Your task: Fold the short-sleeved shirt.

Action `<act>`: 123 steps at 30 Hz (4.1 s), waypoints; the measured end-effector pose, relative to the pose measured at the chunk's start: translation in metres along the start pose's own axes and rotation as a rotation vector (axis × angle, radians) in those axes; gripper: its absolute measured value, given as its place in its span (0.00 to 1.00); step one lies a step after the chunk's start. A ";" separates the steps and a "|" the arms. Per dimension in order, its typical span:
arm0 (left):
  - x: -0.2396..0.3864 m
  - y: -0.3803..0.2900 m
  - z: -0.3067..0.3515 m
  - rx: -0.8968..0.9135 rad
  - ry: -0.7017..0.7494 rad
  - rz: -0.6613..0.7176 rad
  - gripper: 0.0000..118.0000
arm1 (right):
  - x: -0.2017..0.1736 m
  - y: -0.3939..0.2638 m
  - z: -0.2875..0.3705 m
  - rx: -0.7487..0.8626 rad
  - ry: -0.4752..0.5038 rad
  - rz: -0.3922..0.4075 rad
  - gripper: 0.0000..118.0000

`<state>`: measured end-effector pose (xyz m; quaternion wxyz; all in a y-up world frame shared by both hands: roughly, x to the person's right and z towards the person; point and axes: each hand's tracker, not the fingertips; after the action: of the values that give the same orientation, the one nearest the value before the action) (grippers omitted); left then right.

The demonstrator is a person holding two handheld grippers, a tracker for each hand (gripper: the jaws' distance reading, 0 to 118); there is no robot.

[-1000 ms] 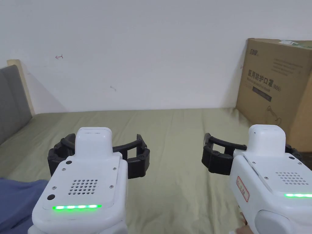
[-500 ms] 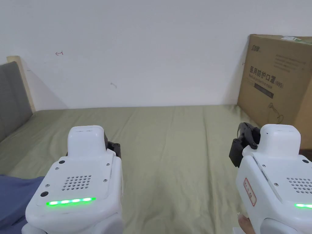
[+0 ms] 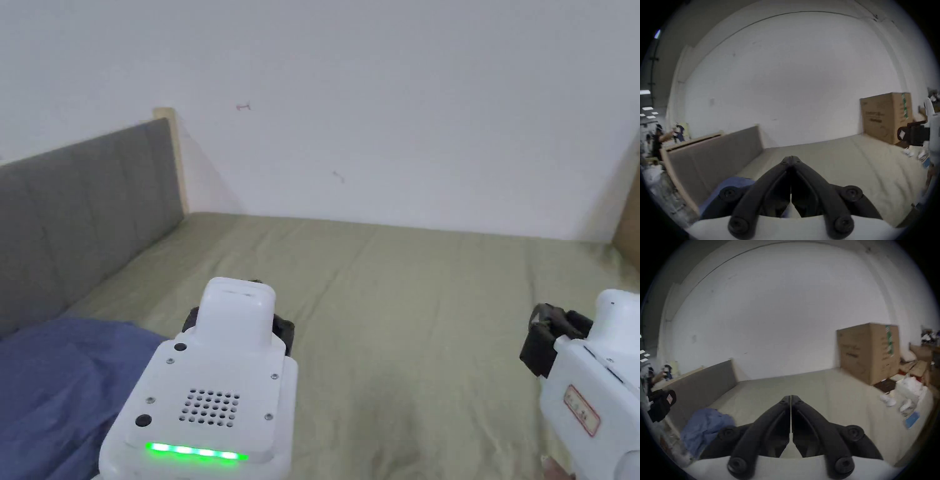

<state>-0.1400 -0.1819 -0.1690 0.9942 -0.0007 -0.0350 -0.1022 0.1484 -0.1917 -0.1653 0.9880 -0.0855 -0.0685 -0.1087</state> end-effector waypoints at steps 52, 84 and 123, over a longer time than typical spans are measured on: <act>-0.234 -0.196 -0.243 -0.805 0.086 0.375 0.01 | -0.023 -0.068 -0.065 -0.444 0.237 0.224 0.01; 0.244 -0.005 -0.213 -0.946 -0.925 0.038 0.02 | 0.171 0.002 0.067 0.005 -0.152 -0.105 0.01; 0.066 -0.042 -0.070 -0.101 -0.207 0.299 0.00 | 0.101 -0.012 0.021 0.147 -0.165 0.049 0.01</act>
<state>-0.0791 -0.2370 -0.2346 0.9881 -0.0661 -0.1314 0.0455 0.2412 -0.2201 -0.1271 0.9850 -0.0230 -0.1551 -0.0717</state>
